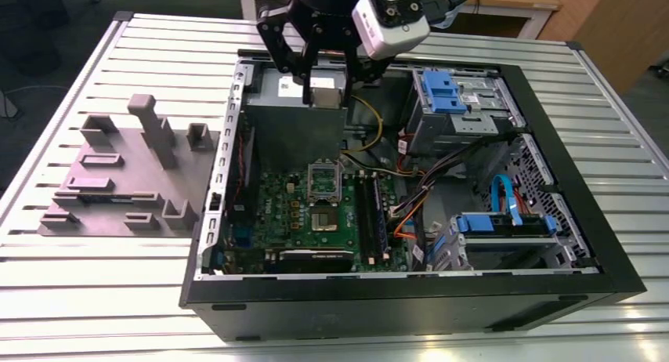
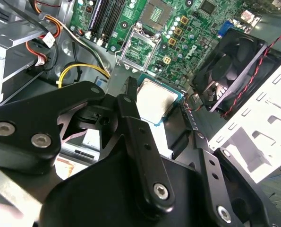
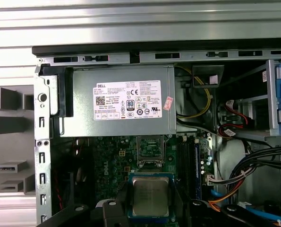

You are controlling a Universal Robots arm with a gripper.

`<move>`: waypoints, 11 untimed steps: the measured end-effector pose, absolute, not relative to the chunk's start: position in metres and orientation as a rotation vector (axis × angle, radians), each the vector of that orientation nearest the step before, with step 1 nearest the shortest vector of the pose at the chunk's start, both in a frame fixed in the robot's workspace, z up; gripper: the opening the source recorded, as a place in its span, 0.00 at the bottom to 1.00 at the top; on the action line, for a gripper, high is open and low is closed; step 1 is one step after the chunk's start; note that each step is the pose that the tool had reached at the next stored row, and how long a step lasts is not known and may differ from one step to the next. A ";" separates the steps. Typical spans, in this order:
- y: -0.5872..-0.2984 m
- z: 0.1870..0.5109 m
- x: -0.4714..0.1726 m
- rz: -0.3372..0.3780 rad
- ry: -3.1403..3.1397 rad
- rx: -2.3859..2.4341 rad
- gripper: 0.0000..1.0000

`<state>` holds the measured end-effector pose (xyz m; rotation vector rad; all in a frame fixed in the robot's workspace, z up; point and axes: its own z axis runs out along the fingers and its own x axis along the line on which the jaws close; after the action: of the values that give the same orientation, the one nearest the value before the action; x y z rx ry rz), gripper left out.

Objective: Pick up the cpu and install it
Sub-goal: 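Pick up the cpu and move it towards the insertion slot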

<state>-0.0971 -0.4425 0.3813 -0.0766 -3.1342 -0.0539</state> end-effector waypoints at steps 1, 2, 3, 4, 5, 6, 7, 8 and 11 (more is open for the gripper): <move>-0.442 0.381 -0.097 -0.054 -3.134 -0.077 0.47; -0.442 0.381 -0.097 -0.054 -3.134 -0.077 0.47; -0.443 0.380 -0.097 -0.054 -3.134 -0.077 0.47; -0.443 0.379 -0.097 -0.054 -3.134 -0.077 0.47; -0.443 0.379 -0.097 -0.054 -3.134 -0.077 0.47; -0.443 0.379 -0.097 -0.054 -3.134 -0.077 0.47; -0.443 0.379 -0.097 -0.054 -3.134 -0.077 0.47; -0.443 0.379 -0.097 -0.054 -3.134 -0.077 0.47; -0.443 0.378 -0.097 -0.054 -3.134 -0.077 0.47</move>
<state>-0.0971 -0.4428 0.3782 -0.0765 -3.1342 -0.0539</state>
